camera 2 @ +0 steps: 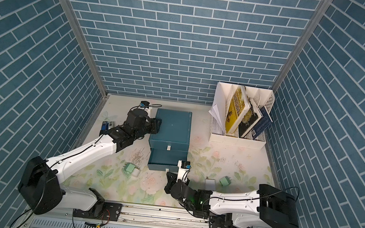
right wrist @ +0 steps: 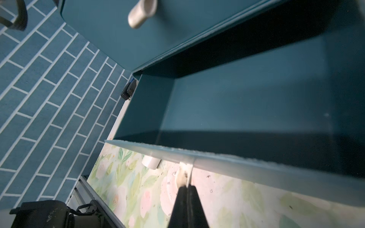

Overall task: Place the plugs into the drawer by color
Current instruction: Open the drawer in the storage box.

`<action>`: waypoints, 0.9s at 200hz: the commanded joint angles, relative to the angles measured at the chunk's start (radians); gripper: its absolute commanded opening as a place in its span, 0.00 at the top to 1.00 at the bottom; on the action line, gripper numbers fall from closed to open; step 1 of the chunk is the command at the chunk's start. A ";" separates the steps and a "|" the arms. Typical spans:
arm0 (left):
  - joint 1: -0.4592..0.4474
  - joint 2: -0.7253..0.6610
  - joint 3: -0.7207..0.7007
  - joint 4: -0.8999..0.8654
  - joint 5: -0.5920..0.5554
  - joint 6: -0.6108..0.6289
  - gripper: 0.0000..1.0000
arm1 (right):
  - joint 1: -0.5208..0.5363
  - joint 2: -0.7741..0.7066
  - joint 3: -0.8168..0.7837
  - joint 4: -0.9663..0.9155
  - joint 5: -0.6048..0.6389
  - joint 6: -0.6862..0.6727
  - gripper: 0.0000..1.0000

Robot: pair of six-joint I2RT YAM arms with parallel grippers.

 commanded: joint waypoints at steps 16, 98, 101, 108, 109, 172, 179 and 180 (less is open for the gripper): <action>0.003 0.033 -0.044 -0.088 0.042 -0.027 0.54 | 0.017 -0.047 -0.030 -0.130 0.056 0.056 1.00; 0.003 0.029 -0.064 -0.064 0.045 -0.065 0.53 | 0.089 -0.026 0.073 -0.373 0.094 0.090 1.00; 0.003 0.029 -0.063 -0.065 0.047 -0.065 0.53 | 0.090 -0.024 0.087 -0.401 0.093 0.096 1.00; 0.003 0.027 -0.061 -0.067 0.050 -0.064 0.53 | 0.090 -0.020 0.121 -0.465 0.093 0.099 0.88; 0.003 0.028 -0.060 -0.068 0.050 -0.065 0.53 | 0.089 -0.020 0.126 -0.475 0.093 0.099 0.86; 0.003 -0.030 0.012 -0.114 0.045 -0.048 0.44 | -0.134 -0.162 0.412 -1.291 0.081 0.179 0.20; 0.003 -0.036 0.020 -0.119 0.045 -0.047 0.43 | -0.213 -0.197 0.400 -1.307 0.049 0.148 0.21; 0.003 -0.038 0.020 -0.120 0.045 -0.047 0.43 | -0.224 -0.203 0.397 -1.308 0.046 0.144 0.21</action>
